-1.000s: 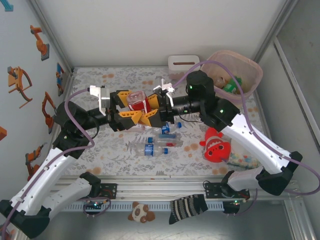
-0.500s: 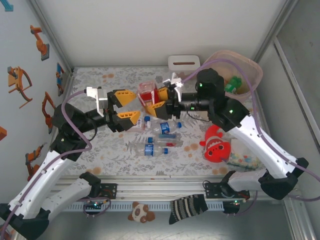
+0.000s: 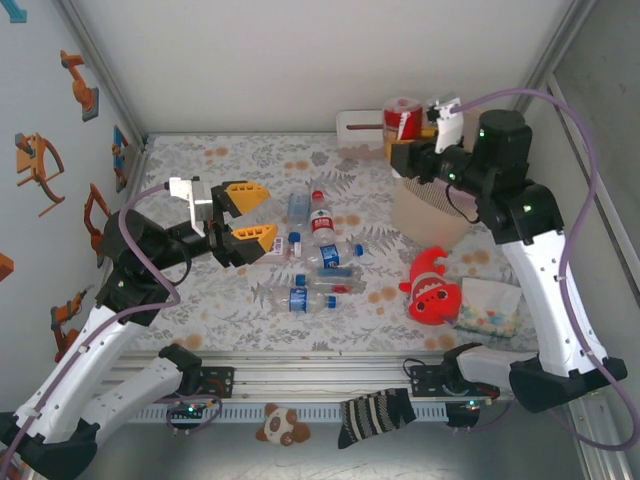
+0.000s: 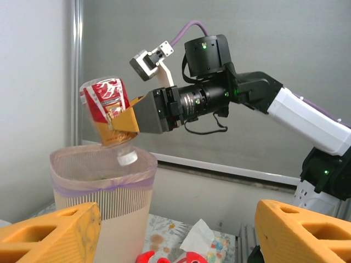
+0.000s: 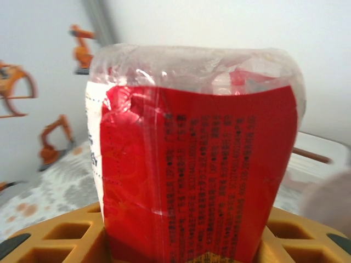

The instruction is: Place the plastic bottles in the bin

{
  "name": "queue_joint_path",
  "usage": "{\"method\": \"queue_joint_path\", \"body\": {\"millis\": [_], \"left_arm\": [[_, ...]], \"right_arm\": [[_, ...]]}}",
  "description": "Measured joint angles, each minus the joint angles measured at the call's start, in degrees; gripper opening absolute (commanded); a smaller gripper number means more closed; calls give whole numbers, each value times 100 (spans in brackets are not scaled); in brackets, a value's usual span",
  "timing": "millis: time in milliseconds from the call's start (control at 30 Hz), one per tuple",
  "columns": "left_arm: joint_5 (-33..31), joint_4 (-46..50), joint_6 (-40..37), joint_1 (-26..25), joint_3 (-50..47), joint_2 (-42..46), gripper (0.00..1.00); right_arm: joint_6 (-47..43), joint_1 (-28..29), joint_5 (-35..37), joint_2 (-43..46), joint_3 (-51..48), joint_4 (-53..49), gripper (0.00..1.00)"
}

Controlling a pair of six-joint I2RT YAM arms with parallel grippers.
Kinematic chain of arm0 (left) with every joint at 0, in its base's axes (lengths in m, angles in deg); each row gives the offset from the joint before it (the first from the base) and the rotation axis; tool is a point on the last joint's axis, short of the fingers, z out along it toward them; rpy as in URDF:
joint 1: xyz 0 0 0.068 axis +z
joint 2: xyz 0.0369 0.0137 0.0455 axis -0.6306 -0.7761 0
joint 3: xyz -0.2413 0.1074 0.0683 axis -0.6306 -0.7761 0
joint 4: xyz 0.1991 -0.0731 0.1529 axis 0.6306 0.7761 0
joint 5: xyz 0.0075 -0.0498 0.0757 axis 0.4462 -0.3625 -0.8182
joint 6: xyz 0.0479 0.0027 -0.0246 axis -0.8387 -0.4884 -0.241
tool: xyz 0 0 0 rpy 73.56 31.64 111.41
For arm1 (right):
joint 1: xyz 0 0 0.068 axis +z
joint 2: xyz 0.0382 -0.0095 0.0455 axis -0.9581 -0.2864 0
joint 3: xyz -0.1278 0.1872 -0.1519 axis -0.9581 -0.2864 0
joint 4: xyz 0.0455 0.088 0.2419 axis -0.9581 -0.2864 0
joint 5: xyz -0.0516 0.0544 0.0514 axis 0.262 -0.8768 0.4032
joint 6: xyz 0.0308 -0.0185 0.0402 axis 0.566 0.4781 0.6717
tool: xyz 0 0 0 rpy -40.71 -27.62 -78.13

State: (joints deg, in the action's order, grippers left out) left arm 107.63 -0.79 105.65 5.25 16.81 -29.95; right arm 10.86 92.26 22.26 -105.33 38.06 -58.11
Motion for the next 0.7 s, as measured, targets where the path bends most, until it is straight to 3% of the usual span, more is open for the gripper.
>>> {"method": "queue_joint_path", "body": {"millis": [367,500,700], "left_arm": [[-92,90,0,0,-74,70,74],[-136,111,0,0,-125,122,74],[-254,170,-2,0,-160,127,74]], "right_arm": [[-761,-1211,1399,-975,990,-1231,45],[-503,-1615,1416,-1484,992,-1419,41],[564,-1939,837,-2190,986,-1473,39]]}}
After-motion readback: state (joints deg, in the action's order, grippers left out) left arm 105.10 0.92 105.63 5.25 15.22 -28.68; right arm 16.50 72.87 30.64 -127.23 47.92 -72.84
